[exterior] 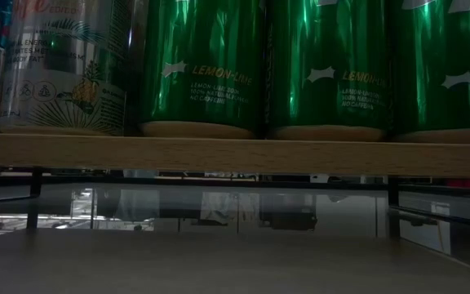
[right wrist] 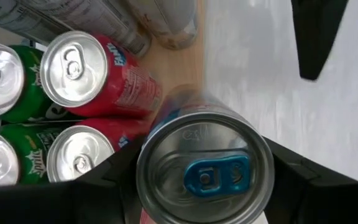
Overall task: Place canned beverage on shelf
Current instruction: Put the blue soda can on the shelf
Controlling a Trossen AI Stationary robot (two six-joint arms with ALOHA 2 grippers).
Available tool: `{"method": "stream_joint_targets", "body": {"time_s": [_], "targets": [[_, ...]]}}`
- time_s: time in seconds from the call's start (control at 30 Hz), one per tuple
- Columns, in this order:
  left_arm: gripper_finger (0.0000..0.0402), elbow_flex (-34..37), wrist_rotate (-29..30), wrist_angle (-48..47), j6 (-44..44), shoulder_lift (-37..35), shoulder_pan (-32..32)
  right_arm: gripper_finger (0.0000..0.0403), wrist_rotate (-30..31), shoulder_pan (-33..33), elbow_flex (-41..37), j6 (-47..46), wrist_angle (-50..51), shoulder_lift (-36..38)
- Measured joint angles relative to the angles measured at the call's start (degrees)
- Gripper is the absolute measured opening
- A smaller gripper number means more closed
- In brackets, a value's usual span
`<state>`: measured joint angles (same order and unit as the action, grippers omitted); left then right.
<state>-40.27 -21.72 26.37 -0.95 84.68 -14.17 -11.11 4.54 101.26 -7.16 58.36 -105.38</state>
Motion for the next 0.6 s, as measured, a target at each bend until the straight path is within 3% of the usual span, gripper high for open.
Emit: {"method": "stream_joint_targets", "body": {"time_s": [0.6], "targets": [[0.0269,0.0,0.2,4.3,-0.4,3.7,2.0,0.0225,-0.5,0.0,0.0,0.0,-1.3,-2.5]]}}
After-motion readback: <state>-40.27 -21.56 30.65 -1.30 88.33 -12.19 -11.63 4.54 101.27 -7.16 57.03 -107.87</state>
